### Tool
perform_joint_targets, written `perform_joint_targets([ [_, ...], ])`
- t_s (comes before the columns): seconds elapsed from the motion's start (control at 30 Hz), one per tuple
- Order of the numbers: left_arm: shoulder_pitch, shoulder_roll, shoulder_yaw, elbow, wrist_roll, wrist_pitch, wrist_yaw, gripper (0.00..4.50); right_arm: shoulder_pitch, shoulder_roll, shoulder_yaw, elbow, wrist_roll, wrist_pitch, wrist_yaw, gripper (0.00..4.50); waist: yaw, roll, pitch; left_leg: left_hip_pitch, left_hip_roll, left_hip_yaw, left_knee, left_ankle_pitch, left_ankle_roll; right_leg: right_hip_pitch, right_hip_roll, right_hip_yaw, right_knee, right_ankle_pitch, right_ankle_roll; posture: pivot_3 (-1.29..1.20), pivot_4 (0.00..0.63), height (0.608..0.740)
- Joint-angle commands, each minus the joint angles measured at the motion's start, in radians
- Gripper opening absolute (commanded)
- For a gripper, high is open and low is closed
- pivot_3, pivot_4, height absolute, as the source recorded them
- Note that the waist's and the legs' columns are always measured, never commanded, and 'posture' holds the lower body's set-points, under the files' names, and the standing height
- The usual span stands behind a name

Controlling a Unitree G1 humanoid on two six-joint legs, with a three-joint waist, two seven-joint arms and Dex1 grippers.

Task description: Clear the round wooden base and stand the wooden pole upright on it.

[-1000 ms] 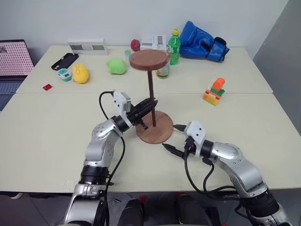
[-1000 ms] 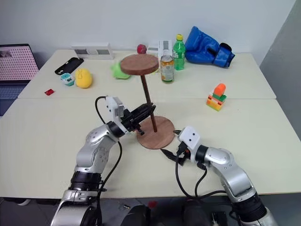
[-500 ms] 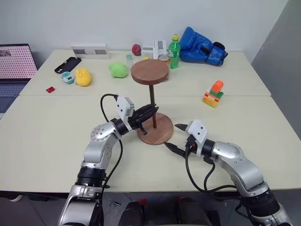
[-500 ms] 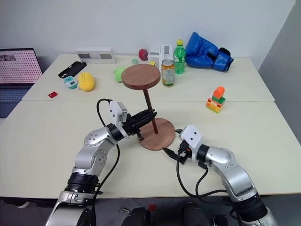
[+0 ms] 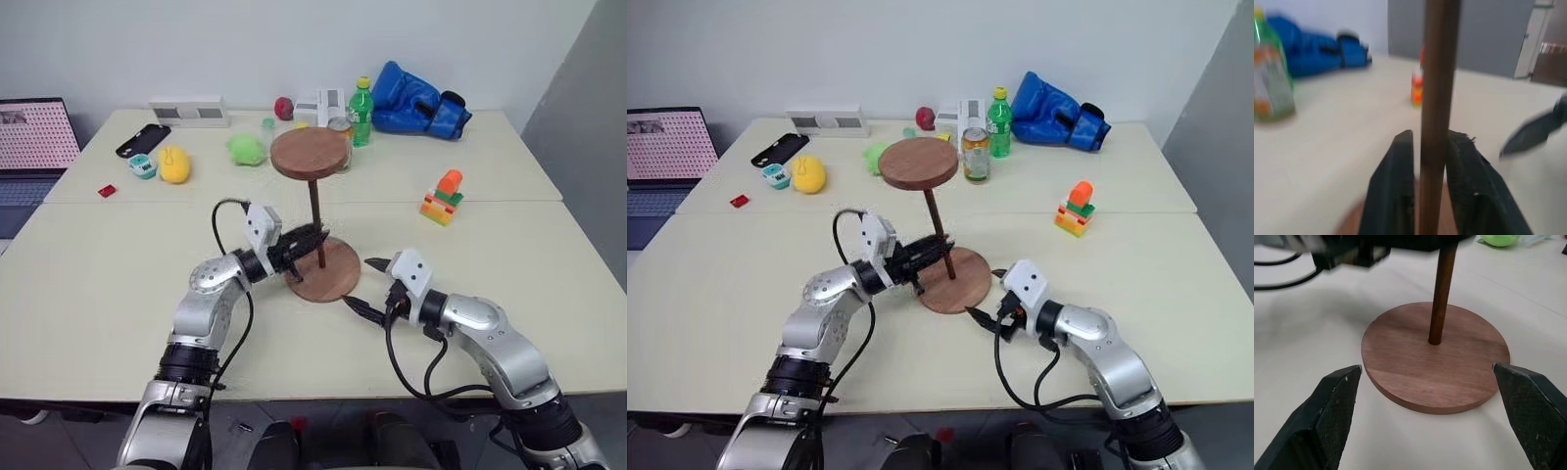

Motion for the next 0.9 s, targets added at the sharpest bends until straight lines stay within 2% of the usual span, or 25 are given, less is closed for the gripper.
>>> perform_joint_targets([
  [0.03, 0.004, 0.023, -0.004, -0.060, -0.025, 0.037, -0.058, 1.99, -0.028, 0.010, -0.004, -0.014, -0.004, -0.019, 0.005, 4.50, 0.005, 0.000, 0.001, -0.003, 0.000, -0.001, 0.000, 0.000, 0.000, -0.002, 0.000, -0.001, 0.000, 0.000, 0.000, 0.00, 0.150, 0.740],
  [0.3, -0.012, 0.082, 0.016, -0.081, -0.017, 0.086, -0.085, 3.55, -0.049, 0.014, 0.001, 0.019, -0.013, -0.035, 0.027, 4.50, 0.010, -0.001, 0.002, -0.004, 0.000, -0.001, 0.000, 0.000, 0.000, -0.002, -0.001, -0.002, -0.001, 0.000, 0.000, 0.00, 0.150, 0.740],
  [0.37, -0.003, 0.129, 0.016, -0.102, -0.005, 0.116, -0.101, 3.97, -0.045, 0.000, 0.001, 0.019, -0.015, -0.040, 0.040, 4.50, 0.009, -0.001, 0.002, -0.004, 0.000, -0.001, 0.000, 0.000, 0.000, -0.002, -0.001, -0.002, -0.001, 0.000, 0.000, 0.00, 0.150, 0.740],
  [0.4, 0.008, 0.176, 0.021, -0.126, -0.009, 0.141, -0.129, 4.23, -0.045, -0.008, -0.004, 0.018, -0.011, -0.040, 0.048, 4.50, 0.008, -0.001, 0.002, -0.004, 0.000, -0.001, 0.000, 0.000, 0.000, -0.002, -0.001, -0.002, -0.001, 0.000, 0.000, 0.00, 0.150, 0.740],
  [0.47, 0.025, 0.274, 0.042, -0.162, -0.024, 0.186, -0.185, 4.46, -0.047, -0.030, -0.022, 0.019, -0.002, -0.040, 0.067, 4.50, 0.003, 0.000, 0.002, -0.003, 0.000, -0.001, -0.001, 0.000, 0.000, -0.002, 0.000, -0.002, -0.001, 0.000, 0.000, 0.00, 0.150, 0.740],
  [0.7, 0.106, 0.631, 0.161, -0.225, -0.097, 0.370, -0.368, 4.46, -0.032, -0.123, -0.118, -0.042, 0.085, 0.021, 0.136, 4.50, 0.002, 0.001, 0.008, -0.003, 0.001, -0.001, -0.002, 0.000, 0.000, -0.002, 0.000, -0.002, -0.001, -0.001, -0.001, 0.00, 0.150, 0.740],
  [0.9, 0.132, 0.682, 0.204, -0.200, -0.058, 0.330, -0.342, 4.46, -0.019, -0.166, -0.178, -0.067, 0.146, 0.078, 0.157, 4.50, 0.014, 0.002, 0.011, -0.003, 0.001, 0.000, -0.002, -0.001, 0.001, -0.002, 0.000, -0.002, -0.002, -0.001, -0.001, 0.00, 0.150, 0.740],
])
